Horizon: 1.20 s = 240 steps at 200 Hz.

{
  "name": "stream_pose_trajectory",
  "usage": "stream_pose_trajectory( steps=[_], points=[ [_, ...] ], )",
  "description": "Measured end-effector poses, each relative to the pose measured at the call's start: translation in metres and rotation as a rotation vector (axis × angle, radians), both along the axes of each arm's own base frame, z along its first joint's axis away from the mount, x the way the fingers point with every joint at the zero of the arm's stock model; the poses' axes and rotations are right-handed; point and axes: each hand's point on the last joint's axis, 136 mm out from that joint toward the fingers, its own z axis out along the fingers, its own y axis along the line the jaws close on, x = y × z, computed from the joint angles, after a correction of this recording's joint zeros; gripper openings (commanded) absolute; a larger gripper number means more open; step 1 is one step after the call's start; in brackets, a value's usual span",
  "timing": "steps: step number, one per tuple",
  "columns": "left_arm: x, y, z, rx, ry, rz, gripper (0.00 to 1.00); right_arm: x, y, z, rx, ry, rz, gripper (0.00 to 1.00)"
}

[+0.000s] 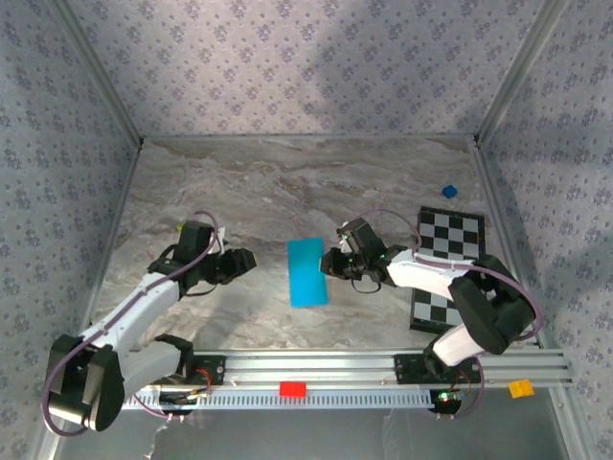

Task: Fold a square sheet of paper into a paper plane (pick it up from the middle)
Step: Turn over the paper at the center of the table, then third fold the triangle at the center of the table.

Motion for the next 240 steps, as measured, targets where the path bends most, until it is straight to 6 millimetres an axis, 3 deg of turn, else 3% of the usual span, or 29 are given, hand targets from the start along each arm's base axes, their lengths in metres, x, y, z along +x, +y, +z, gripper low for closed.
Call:
stream_pose_trajectory(
  steps=[33,75,109,148,207,240],
  points=[
    [-0.002,-0.019,-0.007,-0.040,0.032,-0.060,0.49,0.002,0.014,-0.005,0.070,0.028,0.019,0.13],
    [-0.004,-0.039,-0.027,-0.072,0.106,-0.106,0.53,-0.006,0.006,-0.042,0.034,0.119,-0.009,0.11],
    [-0.005,-0.056,-0.044,-0.081,0.167,-0.137,0.53,-0.004,0.006,-0.040,0.124,0.127,-0.034,0.11],
    [0.003,-0.075,-0.049,-0.082,0.195,-0.160,0.50,-0.004,0.007,-0.040,0.139,0.134,-0.046,0.11],
    [0.007,-0.092,-0.069,-0.070,0.261,-0.169,0.42,-0.003,0.006,-0.040,0.145,0.143,-0.045,0.11],
    [0.014,-0.099,-0.069,-0.075,0.259,-0.174,0.40,-0.003,0.005,-0.041,0.150,0.151,-0.045,0.11]
  ],
)
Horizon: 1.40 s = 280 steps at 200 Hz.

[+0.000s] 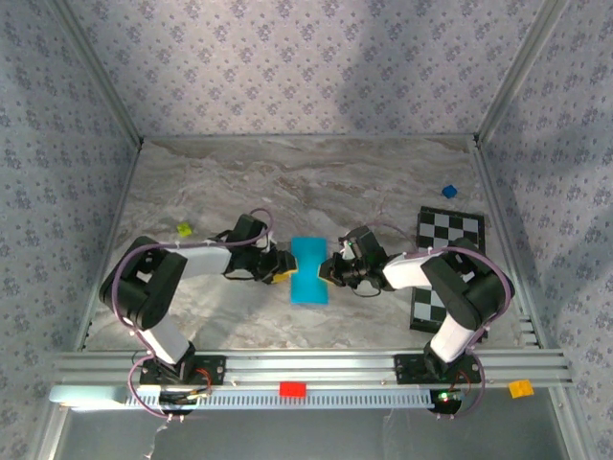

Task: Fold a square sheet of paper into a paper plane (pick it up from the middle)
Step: Third fold the triangle at the center of the table.

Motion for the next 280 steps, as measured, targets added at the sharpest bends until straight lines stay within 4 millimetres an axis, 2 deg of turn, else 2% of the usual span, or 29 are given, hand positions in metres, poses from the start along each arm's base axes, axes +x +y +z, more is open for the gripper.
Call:
stream_pose_trajectory(
  steps=[248,280],
  points=[
    [0.0008,-0.0080,-0.0015,-0.038,0.024,-0.013,0.29,0.0002,0.0000,0.0000,0.019,0.022,-0.002,0.11],
    [0.0018,-0.0083,-0.0009,-0.040,0.020,-0.012,0.32,0.0004,0.0001,0.0001,0.022,0.023,-0.002,0.11]
  ],
)
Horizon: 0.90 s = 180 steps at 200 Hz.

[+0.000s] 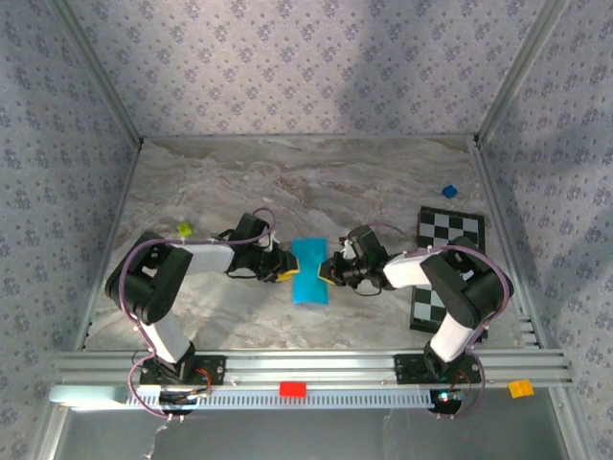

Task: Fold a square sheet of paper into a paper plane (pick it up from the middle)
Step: Third fold the triangle at the center of the table.

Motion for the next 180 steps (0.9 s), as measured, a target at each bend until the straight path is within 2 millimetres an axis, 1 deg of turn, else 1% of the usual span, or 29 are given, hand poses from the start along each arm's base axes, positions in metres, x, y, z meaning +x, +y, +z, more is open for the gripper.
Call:
stream_pose_trajectory(
  steps=[39,73,106,140,147,167,180],
  points=[
    [0.004,-0.002,0.002,-0.009,-0.019,0.003,0.33,0.000,0.000,0.000,0.001,0.001,0.001,0.11],
    [0.011,-0.005,0.007,-0.031,-0.063,0.007,0.37,0.000,0.000,0.000,0.003,0.002,0.002,0.11],
    [0.015,-0.006,0.009,-0.040,-0.083,0.011,0.37,0.000,0.000,0.000,0.004,0.002,0.002,0.11],
    [0.011,-0.003,0.004,-0.038,-0.069,0.019,0.29,0.000,0.000,0.000,0.005,0.001,0.002,0.11],
    [0.010,-0.003,0.004,-0.036,-0.064,0.021,0.27,0.000,0.000,0.001,0.006,0.001,0.002,0.12],
    [0.009,-0.002,0.002,-0.034,-0.057,0.025,0.14,0.000,0.001,0.002,0.012,-0.001,0.006,0.13],
    [0.009,-0.002,0.002,-0.033,-0.056,0.024,0.10,0.000,0.001,0.002,0.016,-0.001,0.007,0.15]
  ],
)
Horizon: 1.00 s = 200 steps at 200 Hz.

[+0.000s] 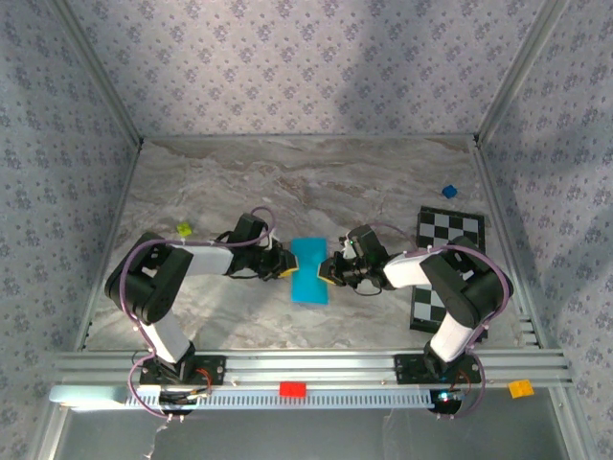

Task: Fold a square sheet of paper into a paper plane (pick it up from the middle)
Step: Third fold the triangle at the center of the table.

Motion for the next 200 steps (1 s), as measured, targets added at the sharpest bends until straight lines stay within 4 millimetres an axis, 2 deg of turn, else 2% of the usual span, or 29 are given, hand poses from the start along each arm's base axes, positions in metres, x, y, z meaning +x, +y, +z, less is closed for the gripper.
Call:
stream_pose_trajectory(
  steps=[32,44,56,81,112,132,152,170,200],
  points=[
    [-0.002,0.002,-0.002,0.009,0.009,0.001,0.02,0.001,0.001,0.004,0.010,-0.011,0.003,0.23],
    [-0.003,0.003,-0.001,0.013,0.009,0.007,0.00,0.001,0.002,0.008,0.009,-0.028,0.005,0.30],
    [-0.004,0.006,0.000,0.023,0.006,0.015,0.00,0.001,-0.001,0.013,-0.007,-0.052,0.003,0.42],
    [-0.004,0.011,0.009,0.039,-0.008,0.041,0.00,-0.001,-0.008,0.038,-0.056,-0.156,0.009,0.51],
    [-0.005,0.018,0.015,0.053,-0.015,0.074,0.00,-0.011,-0.005,0.070,-0.133,-0.335,0.059,0.51],
    [-0.007,0.022,0.013,0.071,-0.002,0.090,0.00,-0.028,0.007,0.080,-0.222,-0.509,0.143,0.51],
    [-0.008,0.024,0.010,0.085,0.013,0.102,0.00,-0.057,0.030,0.082,-0.317,-0.717,0.299,0.50],
    [-0.009,0.026,0.008,0.094,0.024,0.110,0.00,-0.081,0.048,0.075,-0.414,-0.880,0.456,0.48],
    [-0.009,0.026,0.008,0.098,0.030,0.117,0.00,-0.098,0.071,0.060,-0.550,-1.078,0.613,0.50]
  ],
)
